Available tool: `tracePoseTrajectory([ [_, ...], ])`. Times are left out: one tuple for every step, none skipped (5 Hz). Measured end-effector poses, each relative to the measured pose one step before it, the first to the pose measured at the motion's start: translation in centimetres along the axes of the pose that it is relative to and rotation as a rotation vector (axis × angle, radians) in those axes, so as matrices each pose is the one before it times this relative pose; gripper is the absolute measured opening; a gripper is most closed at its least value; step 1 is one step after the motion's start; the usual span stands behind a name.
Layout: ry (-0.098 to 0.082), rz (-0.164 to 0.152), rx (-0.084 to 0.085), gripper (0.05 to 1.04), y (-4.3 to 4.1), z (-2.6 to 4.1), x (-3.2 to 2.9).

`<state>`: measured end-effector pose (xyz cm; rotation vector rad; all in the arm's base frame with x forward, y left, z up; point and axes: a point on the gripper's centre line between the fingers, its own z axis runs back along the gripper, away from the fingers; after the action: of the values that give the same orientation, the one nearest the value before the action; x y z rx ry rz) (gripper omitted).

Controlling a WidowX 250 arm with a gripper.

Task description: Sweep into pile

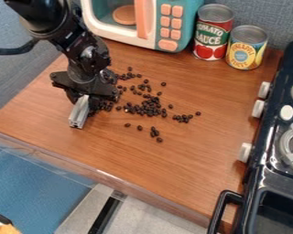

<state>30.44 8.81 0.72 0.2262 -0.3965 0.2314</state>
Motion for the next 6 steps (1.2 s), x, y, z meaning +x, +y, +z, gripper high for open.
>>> tracePoseTrajectory([
  [-0.0234, -0.0106, 0.0, 0.394, -1.141, 0.181, 0.113],
  [-0.0102, 0.0005, -0.023, 0.394, -1.785, 0.321, 0.033],
  [0.0177, 0.0207, -0.0227, 0.394, -1.523, 0.289, -0.33],
  [0.0112, 0.019, -0.0191, 0.394, -0.987, 0.18, -0.179],
  [0.0058, 0.0127, -0.0145, 0.394, -0.713, 0.151, -0.148],
  [-0.0051, -0.0323, -0.014, 0.394, -1.264, 0.189, -0.165],
])
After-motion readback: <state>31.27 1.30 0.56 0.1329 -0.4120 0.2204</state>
